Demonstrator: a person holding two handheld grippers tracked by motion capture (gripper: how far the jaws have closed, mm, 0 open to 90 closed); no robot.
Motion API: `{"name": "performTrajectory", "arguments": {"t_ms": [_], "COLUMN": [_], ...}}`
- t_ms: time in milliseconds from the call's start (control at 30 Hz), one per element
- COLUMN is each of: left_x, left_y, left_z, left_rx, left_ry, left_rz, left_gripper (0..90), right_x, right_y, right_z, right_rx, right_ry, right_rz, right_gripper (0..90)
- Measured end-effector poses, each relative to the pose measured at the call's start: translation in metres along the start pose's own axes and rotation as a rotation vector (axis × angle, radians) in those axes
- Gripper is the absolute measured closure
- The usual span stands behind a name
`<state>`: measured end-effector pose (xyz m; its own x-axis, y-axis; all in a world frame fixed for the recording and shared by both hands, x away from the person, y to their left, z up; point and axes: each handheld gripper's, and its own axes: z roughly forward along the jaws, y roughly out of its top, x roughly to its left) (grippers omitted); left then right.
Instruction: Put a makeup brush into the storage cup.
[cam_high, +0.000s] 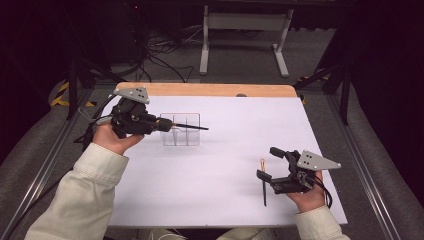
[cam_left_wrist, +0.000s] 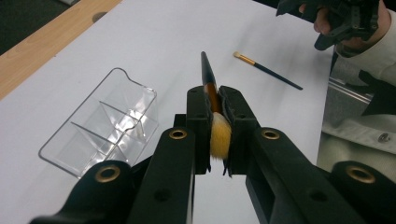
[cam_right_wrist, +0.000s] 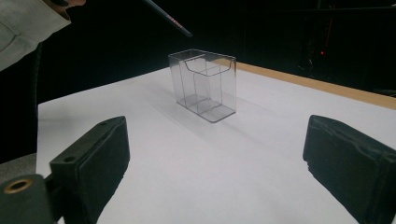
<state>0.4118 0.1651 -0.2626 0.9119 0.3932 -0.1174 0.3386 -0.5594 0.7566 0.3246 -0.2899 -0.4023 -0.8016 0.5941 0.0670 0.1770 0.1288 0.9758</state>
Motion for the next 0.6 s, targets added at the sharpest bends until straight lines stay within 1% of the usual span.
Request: {"name": "performTrajectory", "arguments": {"t_ms": [67, 200, 233, 267, 400, 467, 533, 600], "left_x": [0.001, 0.003, 0.003, 0.003, 0.004, 0.005, 0.006, 0.008], "left_y": [0.002, 0.010, 0.011, 0.013, 0.018, 0.019, 0.021, 0.023], "left_z": [0.000, -0.002, -0.003, -0.003, -0.004, -0.005, -0.008, -0.009], "left_rx": [0.006, 0.043, 0.045, 0.050, 0.080, 0.082, 0.095, 0.107], "left_ry": [0.005, 0.025, 0.030, 0.029, 0.053, 0.060, 0.092, 0.101], "left_rz": [-0.003, -0.016, -0.015, -0.021, -0.037, -0.044, -0.061, -0.069], "left_gripper": [83.4, 83.4, 83.3, 83.3, 83.4, 83.4, 83.3, 83.4], "right_x": [0.000, 0.000, 0.000, 0.000, 0.000, 0.000, -0.001, 0.000], "right_y": [0.000, 0.000, 0.000, 0.000, 0.000, 0.000, 0.000, 0.000], "right_z": [0.000, -0.001, -0.001, -0.001, -0.002, -0.002, -0.002, -0.002], "right_rx": [-0.001, -0.004, -0.002, -0.002, -0.006, -0.009, -0.009, -0.007], "right_ry": [0.001, 0.000, 0.001, 0.002, 0.002, 0.003, 0.006, 0.007], "right_rz": [0.001, 0.002, 0.003, 0.005, 0.007, 0.009, 0.009, 0.011], "right_gripper": [7.7, 7.7, 7.7, 7.7, 7.7, 7.7, 7.7, 7.7]}}
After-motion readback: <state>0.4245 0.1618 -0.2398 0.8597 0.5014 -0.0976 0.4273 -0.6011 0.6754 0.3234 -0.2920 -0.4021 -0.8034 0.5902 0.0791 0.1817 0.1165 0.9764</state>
